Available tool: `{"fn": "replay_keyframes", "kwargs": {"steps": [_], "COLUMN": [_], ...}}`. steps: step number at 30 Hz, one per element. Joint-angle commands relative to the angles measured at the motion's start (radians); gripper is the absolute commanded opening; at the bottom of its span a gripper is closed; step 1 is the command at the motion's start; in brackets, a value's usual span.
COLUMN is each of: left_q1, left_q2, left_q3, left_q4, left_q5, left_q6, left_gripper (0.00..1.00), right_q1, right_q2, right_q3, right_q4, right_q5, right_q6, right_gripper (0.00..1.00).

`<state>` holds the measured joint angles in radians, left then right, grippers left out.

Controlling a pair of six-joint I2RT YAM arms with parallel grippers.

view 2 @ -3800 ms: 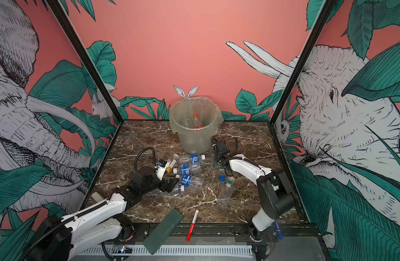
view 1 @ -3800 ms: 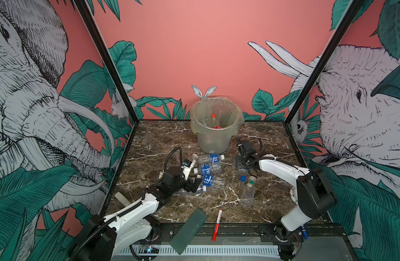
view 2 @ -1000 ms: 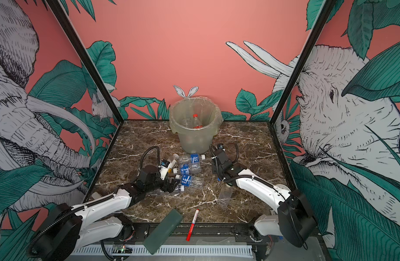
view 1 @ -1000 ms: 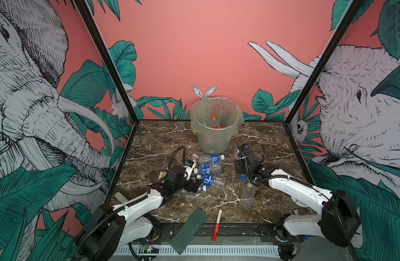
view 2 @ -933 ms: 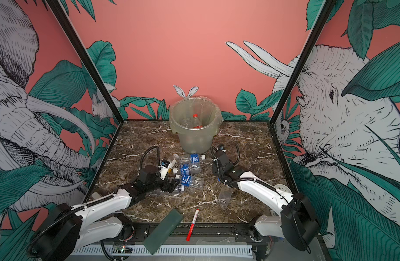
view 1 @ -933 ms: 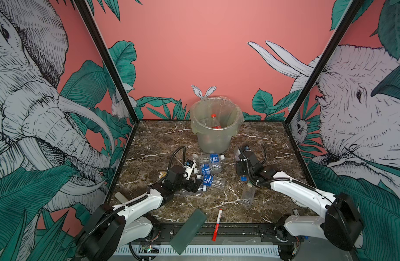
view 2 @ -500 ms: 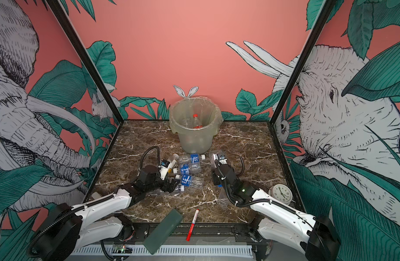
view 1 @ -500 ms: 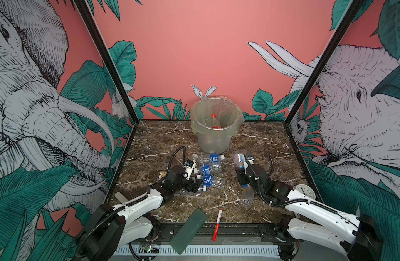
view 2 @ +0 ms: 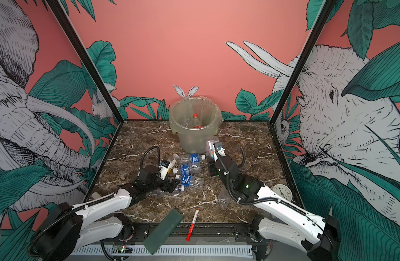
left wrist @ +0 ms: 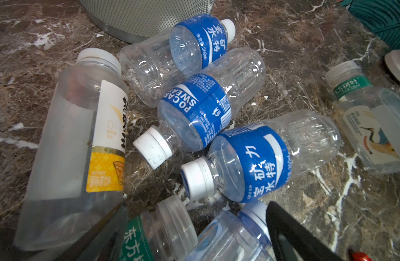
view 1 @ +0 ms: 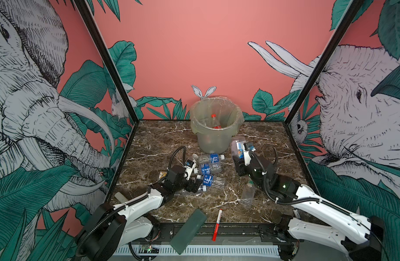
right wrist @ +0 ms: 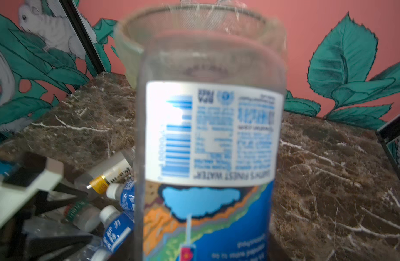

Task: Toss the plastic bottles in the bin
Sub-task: 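Lift the artesian bottle with the right gripper and carry it over the bin, then open the right gripper to drop the bottle and lower it toward the pile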

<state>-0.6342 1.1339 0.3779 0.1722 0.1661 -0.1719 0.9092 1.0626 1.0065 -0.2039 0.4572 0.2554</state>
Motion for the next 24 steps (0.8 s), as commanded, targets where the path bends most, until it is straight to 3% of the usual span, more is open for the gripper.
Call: {"fn": "replay_keyframes", "kwargs": {"steps": [1,3,4,7,8,10,11,16,24], "left_q1": [-0.004,-0.004,-0.004,-0.004,-0.004,-0.004,-0.004,-0.004,-0.004], "left_q2": [0.013,0.014,0.013,-0.002,-0.011,-0.035,-0.045,-0.047,-0.029], "left_q3": [0.028,0.028,0.028,0.023,0.02,0.011,0.009,0.009,0.016], "left_q4": [0.021,0.021,0.022,0.017,0.014,0.008,0.004,0.006,0.011], "left_q5": [0.014,0.015,0.015,0.018,0.017,0.011,0.004,-0.003,-0.003], "left_q6": [-0.005,-0.005,-0.006,-0.009,-0.01,-0.012,-0.012,-0.008,-0.006], "left_gripper": [0.96,0.96,0.96,0.96,0.96,0.96,0.96,0.96,0.96], "right_q1": [-0.025,-0.076,-0.112,-0.188,-0.192,-0.192,-0.192,-0.192,-0.19], "right_q2": [0.195,0.37,0.478,0.787,0.854,0.927,0.919,0.701,0.529], "right_q3": [0.358,0.624,0.774,1.256,1.38,1.523,1.508,1.13,0.912], "right_q4": [-0.002,-0.057,-0.102,-0.328,-0.398,-0.486,-0.479,-0.2,-0.197], "right_q5": [-0.031,-0.052,-0.064,-0.048,-0.017,0.017,0.016,-0.013,-0.007], "right_q6": [-0.137,-0.171,-0.174,-0.157,-0.161,-0.153,-0.151,-0.172,-0.148], "right_gripper": [0.47,0.48,0.54,0.93,0.99,0.99,0.99,0.99,0.99]}}
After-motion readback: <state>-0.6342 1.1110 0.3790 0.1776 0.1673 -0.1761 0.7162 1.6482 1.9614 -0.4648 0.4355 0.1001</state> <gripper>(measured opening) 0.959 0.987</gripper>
